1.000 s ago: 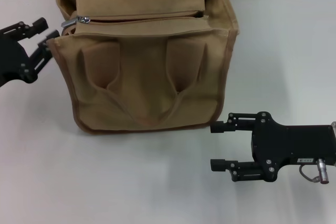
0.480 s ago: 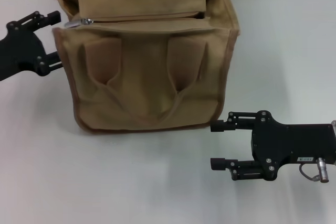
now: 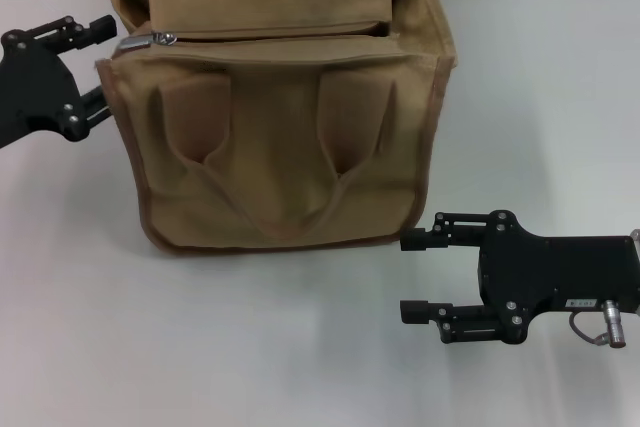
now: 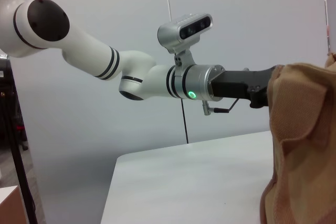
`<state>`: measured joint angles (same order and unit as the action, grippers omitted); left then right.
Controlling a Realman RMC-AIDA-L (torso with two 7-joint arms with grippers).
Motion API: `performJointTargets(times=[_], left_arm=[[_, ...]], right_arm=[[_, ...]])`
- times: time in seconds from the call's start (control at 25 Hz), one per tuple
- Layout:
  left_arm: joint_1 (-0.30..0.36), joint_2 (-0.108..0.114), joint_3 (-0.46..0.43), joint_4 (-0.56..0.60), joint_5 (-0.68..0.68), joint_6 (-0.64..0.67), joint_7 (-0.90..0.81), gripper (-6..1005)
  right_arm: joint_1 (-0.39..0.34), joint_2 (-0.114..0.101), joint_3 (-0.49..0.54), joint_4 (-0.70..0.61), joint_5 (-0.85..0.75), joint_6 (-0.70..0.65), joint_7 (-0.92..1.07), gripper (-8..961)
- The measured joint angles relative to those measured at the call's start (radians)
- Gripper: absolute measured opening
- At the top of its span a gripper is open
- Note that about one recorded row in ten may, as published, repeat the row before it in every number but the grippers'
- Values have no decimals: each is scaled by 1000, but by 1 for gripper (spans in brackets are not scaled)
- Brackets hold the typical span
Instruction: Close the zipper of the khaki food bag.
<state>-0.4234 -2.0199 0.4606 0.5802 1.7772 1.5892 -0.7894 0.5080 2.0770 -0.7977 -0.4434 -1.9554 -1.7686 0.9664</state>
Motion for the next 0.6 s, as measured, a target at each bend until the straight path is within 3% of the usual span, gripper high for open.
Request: performJointTargets(times=[0.28, 0.48, 0.6], left_arm=[[6, -4, -2, -7, -43, 17, -2, 489], [11, -21, -13, -1, -58, 10, 7, 241], [26, -25, -14, -4, -84, 18, 9, 29]], right_arm=[[1, 0, 0, -2, 2, 0, 0, 708], [3, 0, 0, -3, 3, 0, 0, 708], [3, 1, 0, -2, 3, -3, 0, 708]])
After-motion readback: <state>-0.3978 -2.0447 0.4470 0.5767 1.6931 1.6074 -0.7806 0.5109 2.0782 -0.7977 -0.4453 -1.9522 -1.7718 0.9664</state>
